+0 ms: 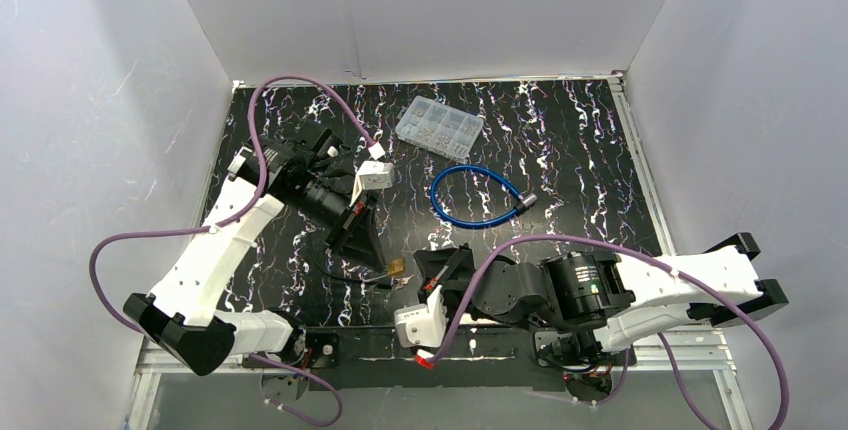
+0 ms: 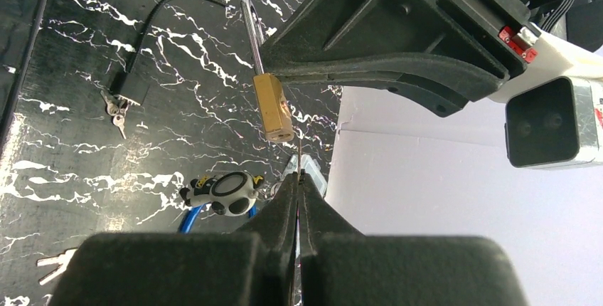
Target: Unlock with the key
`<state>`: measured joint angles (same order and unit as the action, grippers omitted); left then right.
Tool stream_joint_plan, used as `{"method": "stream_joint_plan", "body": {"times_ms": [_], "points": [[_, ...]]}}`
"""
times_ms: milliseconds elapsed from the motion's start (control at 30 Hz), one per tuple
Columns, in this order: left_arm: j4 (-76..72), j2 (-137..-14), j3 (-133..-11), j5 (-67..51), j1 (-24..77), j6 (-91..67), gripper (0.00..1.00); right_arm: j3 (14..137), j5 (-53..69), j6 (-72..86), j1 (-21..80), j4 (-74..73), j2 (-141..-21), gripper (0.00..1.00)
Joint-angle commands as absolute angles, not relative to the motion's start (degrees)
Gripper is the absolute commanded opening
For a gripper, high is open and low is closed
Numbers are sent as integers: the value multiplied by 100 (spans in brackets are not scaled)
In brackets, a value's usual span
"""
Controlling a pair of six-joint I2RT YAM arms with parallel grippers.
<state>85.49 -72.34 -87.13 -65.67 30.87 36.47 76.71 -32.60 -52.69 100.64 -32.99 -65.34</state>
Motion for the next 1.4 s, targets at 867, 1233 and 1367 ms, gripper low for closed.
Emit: {"method": "stream_joint_plan", "body": {"times_ms": [867,1233,1367], "points": [[9267,-7474,-9179,-6974,3112,3293,0,7793,-3252,-5311,11320,-3001,-6699,1],[9651,-7123,-8831,-6805,3120,3943,0,8067,-3553,-4936,11369,-3706,-6273,1],[9650,-7158,-8679,-6693,3119,4009,0,8037,-3704,-4927,11536,-3736,-6162,1]]}}
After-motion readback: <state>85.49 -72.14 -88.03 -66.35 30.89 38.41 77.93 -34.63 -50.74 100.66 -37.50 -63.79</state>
